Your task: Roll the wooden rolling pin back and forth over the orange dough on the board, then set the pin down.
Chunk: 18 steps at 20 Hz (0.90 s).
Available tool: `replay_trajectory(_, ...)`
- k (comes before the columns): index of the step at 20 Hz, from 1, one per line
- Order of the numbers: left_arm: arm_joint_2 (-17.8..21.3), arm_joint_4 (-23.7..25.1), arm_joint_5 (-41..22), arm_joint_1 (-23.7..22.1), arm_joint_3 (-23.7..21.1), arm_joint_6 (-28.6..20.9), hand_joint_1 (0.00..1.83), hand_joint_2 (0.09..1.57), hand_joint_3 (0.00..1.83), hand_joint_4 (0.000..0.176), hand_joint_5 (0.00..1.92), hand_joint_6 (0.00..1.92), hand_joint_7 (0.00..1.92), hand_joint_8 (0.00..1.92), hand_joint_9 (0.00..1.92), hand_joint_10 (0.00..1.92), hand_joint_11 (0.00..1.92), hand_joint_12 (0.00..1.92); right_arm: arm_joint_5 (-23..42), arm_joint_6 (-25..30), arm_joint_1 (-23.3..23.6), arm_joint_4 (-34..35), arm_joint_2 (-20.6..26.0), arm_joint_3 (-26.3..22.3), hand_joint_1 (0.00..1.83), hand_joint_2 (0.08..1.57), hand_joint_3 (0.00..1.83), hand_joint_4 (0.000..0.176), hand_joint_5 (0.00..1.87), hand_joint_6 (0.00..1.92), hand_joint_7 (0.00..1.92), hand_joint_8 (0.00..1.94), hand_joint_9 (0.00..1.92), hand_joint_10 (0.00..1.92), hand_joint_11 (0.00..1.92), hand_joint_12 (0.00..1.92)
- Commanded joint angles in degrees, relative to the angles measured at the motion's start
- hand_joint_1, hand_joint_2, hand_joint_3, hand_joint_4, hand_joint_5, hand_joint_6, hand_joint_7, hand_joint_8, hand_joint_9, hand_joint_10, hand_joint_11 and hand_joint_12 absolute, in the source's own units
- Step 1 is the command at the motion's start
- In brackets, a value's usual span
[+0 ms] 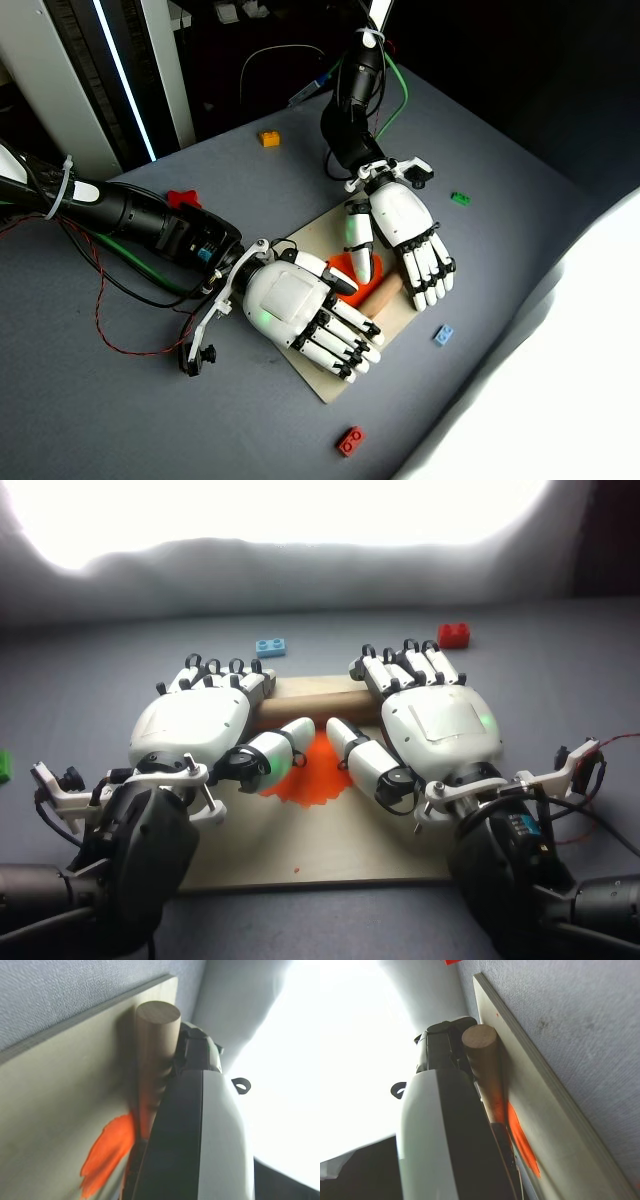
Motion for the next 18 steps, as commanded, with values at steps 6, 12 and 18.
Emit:
replay_trajectory(6, 0.84, 3.12, -4.57, 0.91, -1.50, -0.58, 0.00, 1.40, 0.00, 0.000, 0.31, 0.00, 0.35, 0.00, 0.29, 0.00, 0.00, 0.46, 2.56, -0.35, -1.00, -3.09, 0.37, -0.88, 0.00, 1.40, 0.00, 0.000, 0.09, 0.79, 0.42, 0.04, 0.03, 0.86, 0.00, 1.15)
replay_trajectory(12, 2.14, 3.43, -4.62, 1.30, -2.79, -0.57, 0.00, 1.39, 0.00, 0.000, 0.32, 0.00, 0.36, 0.00, 0.29, 0.00, 0.00, 0.49, 2.86, -0.44, -1.21, -3.82, 0.85, -1.65, 0.00, 1.39, 0.00, 0.000, 0.10, 0.80, 0.43, 0.04, 0.04, 0.88, 0.00, 1.21)
replay_trajectory(18, 2.29, 4.24, -4.79, 1.73, -3.40, -1.00, 0.00, 1.39, 0.00, 0.000, 0.31, 0.00, 0.35, 0.00, 0.28, 0.00, 0.00, 0.47, 3.45, -0.49, -1.51, -5.31, 1.25, -2.49, 0.00, 1.39, 0.00, 0.000, 0.08, 0.81, 0.43, 0.05, 0.04, 0.90, 0.00, 1.28)
